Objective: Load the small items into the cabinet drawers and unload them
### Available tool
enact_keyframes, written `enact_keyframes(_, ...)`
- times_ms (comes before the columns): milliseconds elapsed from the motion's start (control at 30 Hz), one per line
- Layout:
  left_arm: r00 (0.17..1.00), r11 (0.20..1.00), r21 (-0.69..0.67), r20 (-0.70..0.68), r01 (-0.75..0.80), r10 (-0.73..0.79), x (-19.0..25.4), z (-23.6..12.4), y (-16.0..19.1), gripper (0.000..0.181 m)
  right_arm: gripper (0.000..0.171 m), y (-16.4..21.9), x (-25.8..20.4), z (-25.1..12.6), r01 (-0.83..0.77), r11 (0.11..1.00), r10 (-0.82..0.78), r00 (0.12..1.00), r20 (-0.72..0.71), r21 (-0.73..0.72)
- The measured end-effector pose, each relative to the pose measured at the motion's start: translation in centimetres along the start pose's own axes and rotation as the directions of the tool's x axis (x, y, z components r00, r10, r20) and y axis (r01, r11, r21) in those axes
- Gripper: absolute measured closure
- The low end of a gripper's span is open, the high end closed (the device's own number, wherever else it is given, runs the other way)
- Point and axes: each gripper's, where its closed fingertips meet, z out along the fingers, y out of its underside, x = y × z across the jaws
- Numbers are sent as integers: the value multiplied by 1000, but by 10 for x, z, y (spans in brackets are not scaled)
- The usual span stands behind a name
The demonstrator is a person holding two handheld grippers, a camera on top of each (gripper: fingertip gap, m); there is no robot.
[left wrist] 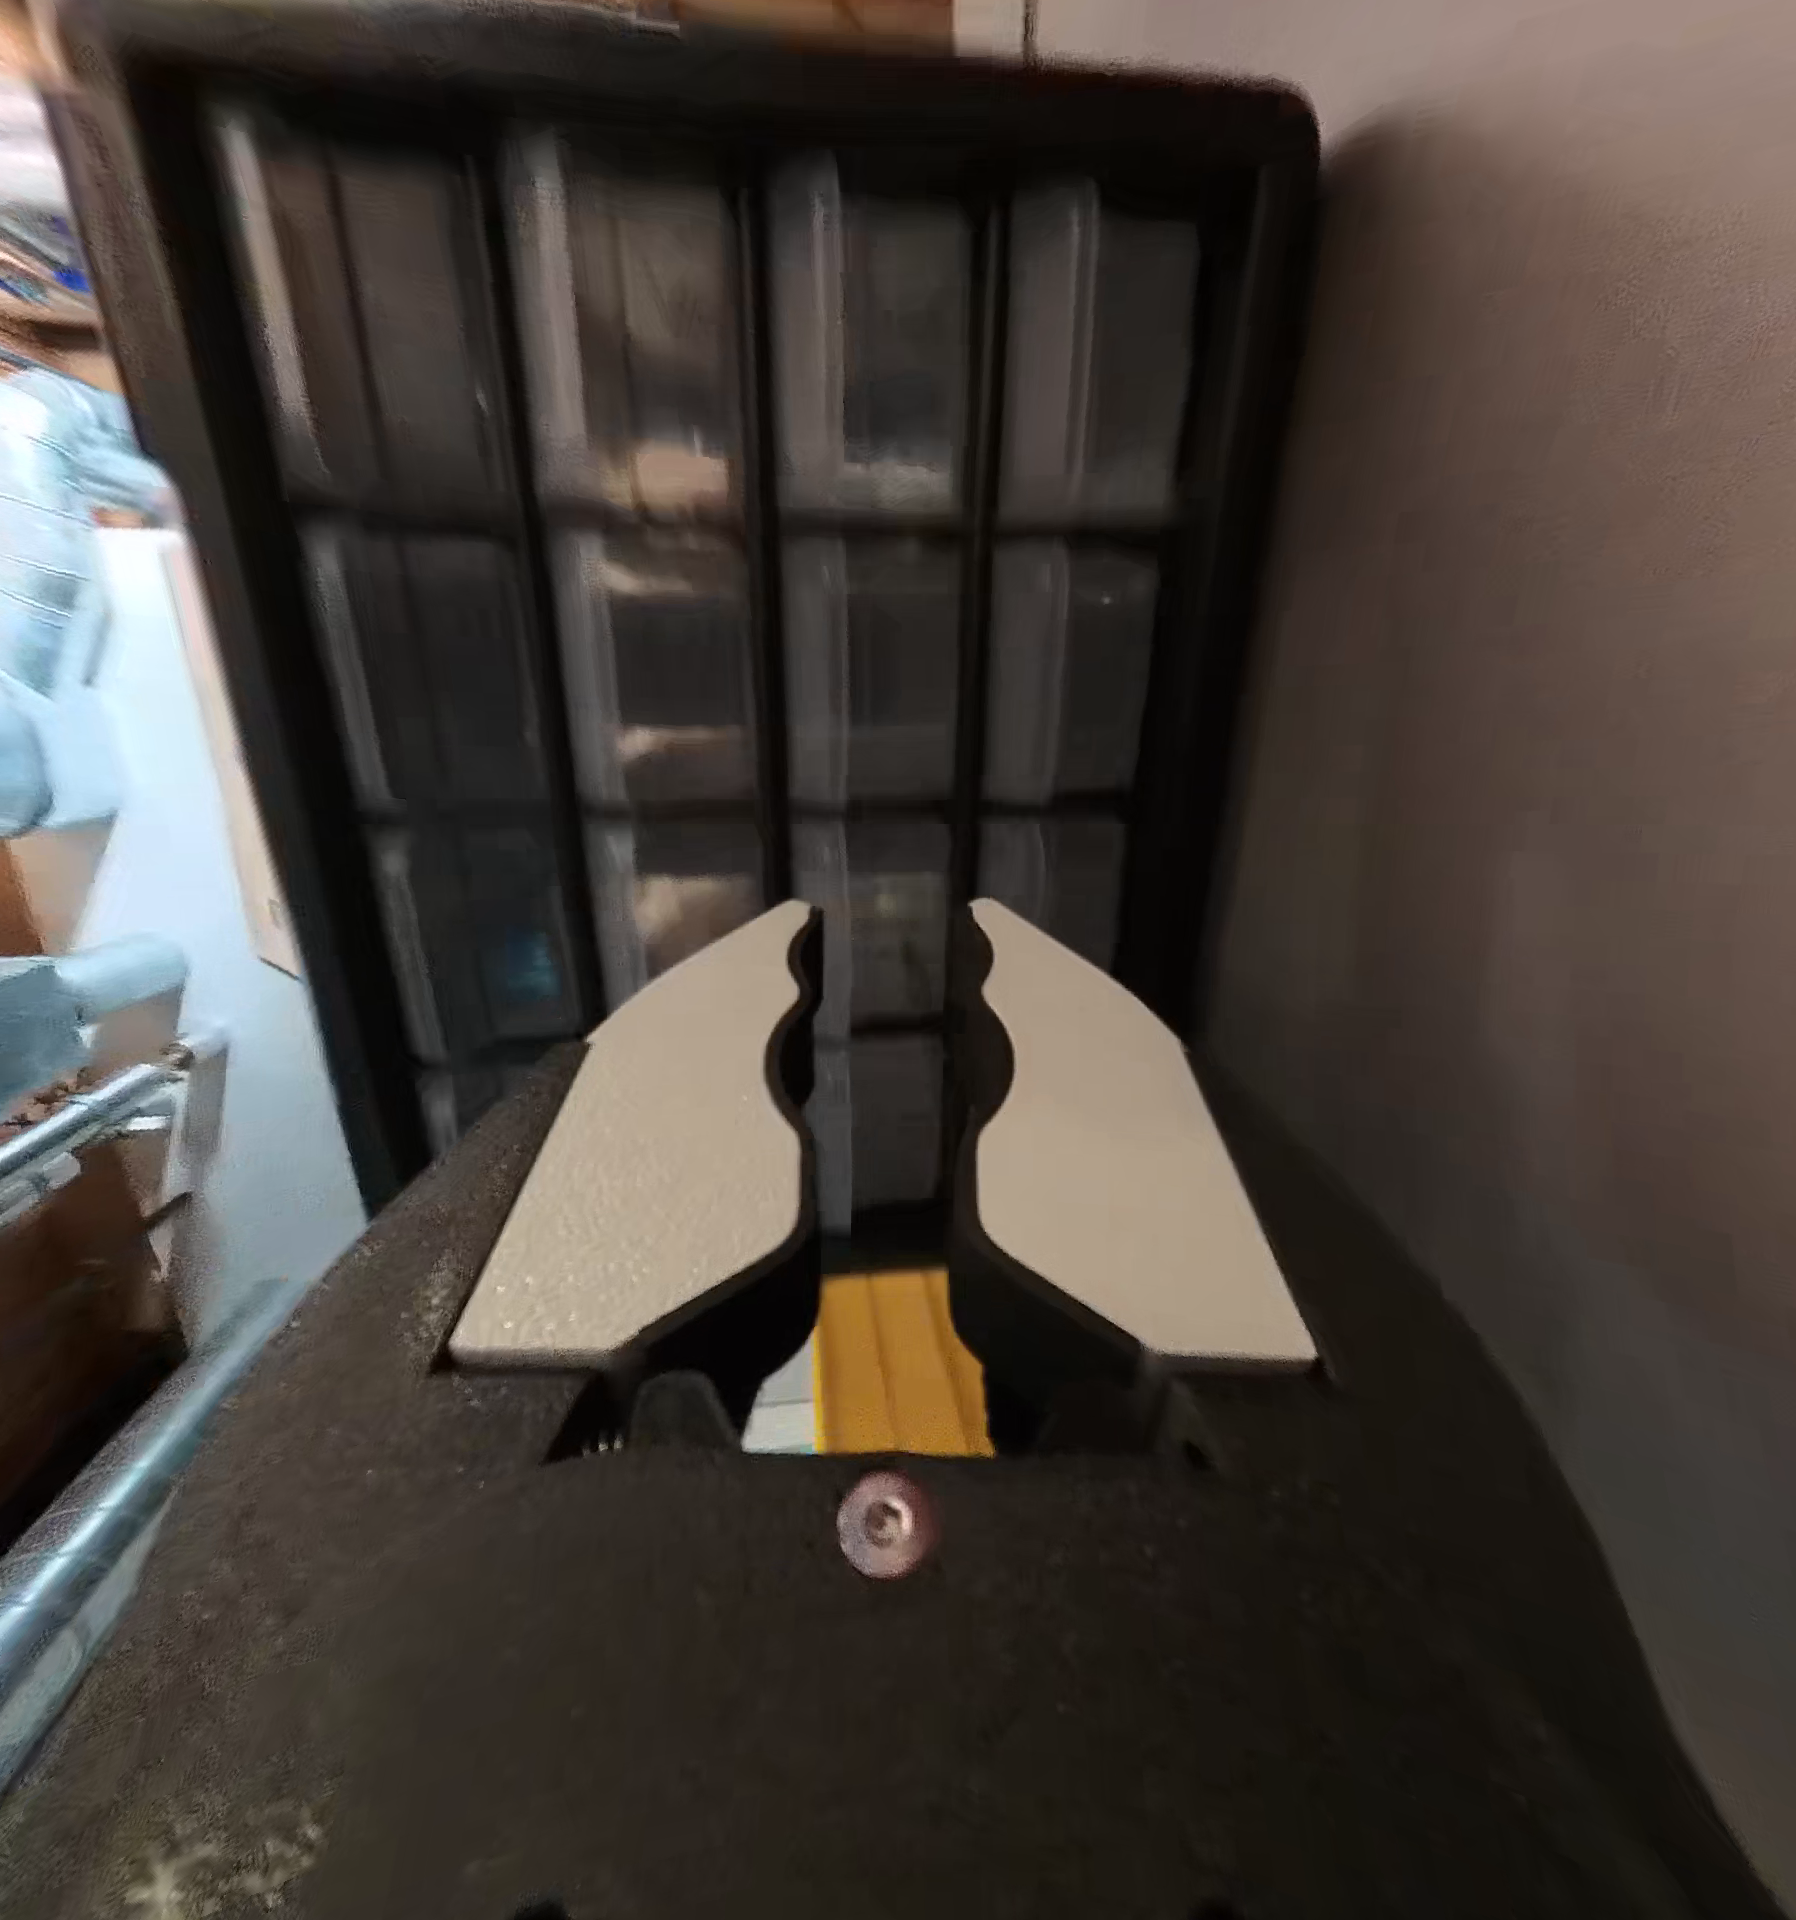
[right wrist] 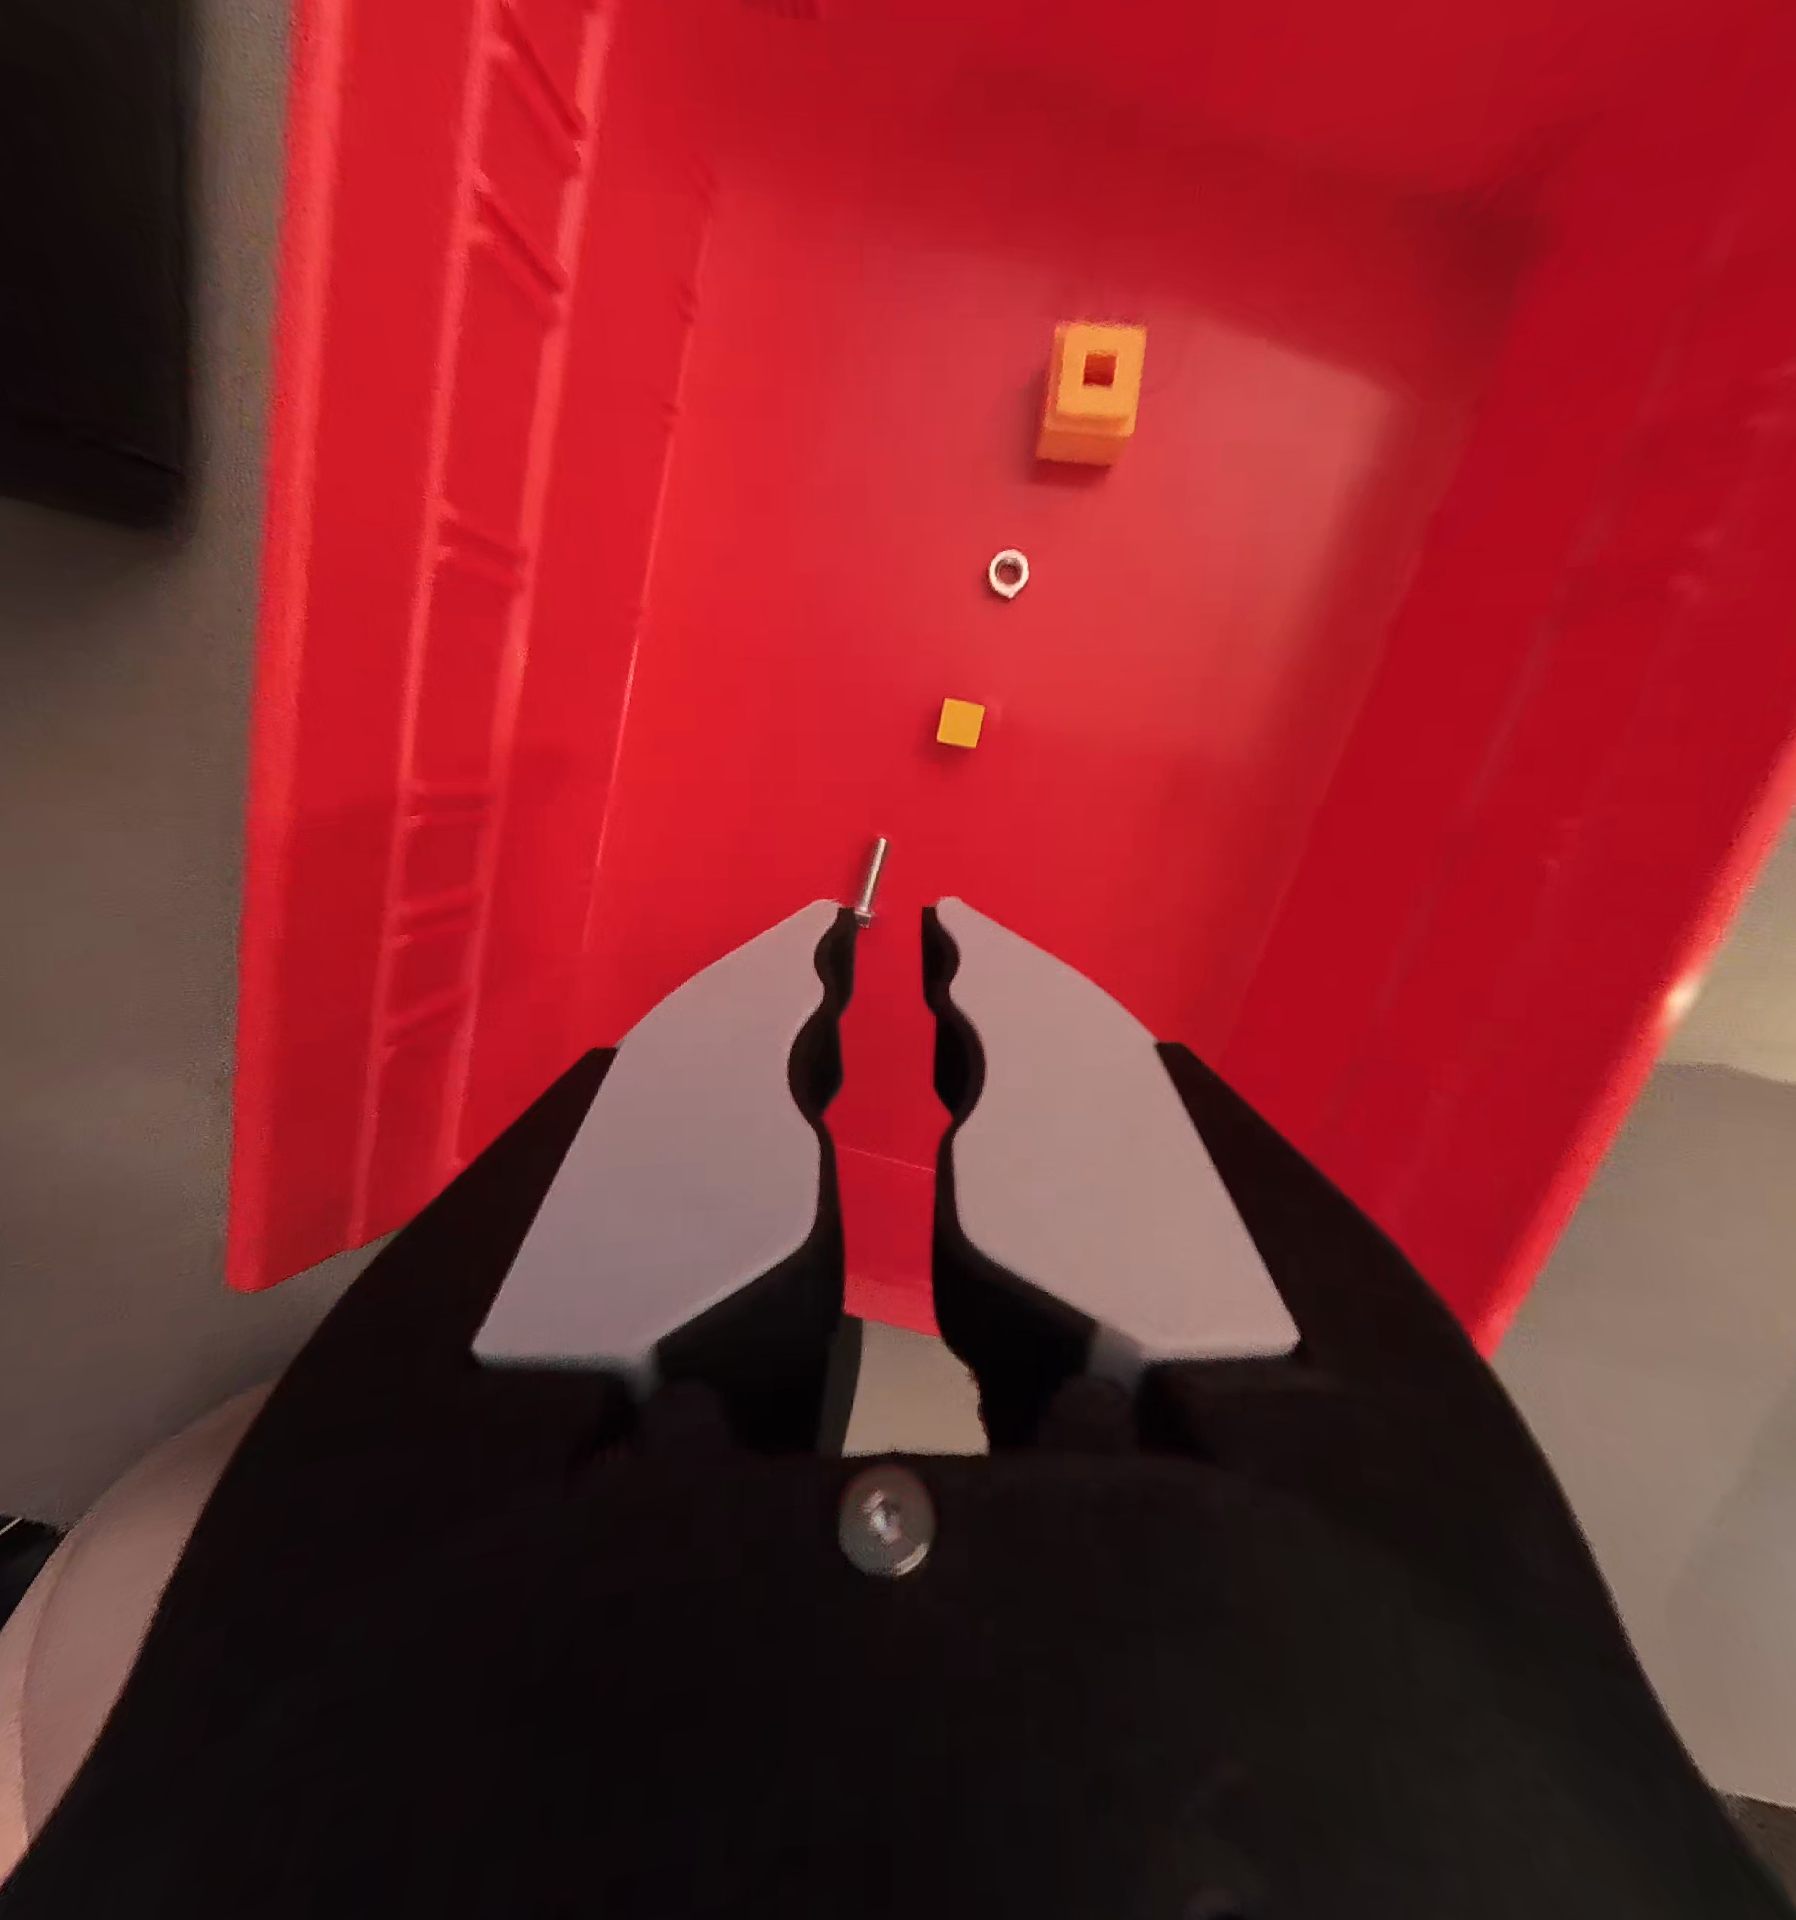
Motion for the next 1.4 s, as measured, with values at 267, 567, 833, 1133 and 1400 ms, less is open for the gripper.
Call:
enact_keyframes(267, 992, 979, -165, 13, -124, 127, 30, 21, 81, 159, 158, -20, -29, -41, 155, 984, -142, 979, -144, 83)
enact_keyframes(567, 994, 976, -194, 37, -97, 106, 27, 37, 95, 168, 158, -35, -83, -53, 401, 915, -383, 900, -208, 49)
enact_keyframes(833, 993, 975, -190, -19, -114, 112, 31, 1, 88, 167, 158, -39, -123, -58, 538, 842, -520, 828, -212, 38)
enact_keyframes(1133, 995, 983, -155, -49, -96, 89, 43, -43, 76, 166, 159, -53, -279, -51, 876, 436, -893, 450, -25, 205)
enact_keyframes(1400, 995, 983, -156, -47, -99, 93, 45, -48, 79, 166, 158, -73, -411, 30, 944, 242, -970, 242, 27, 223)
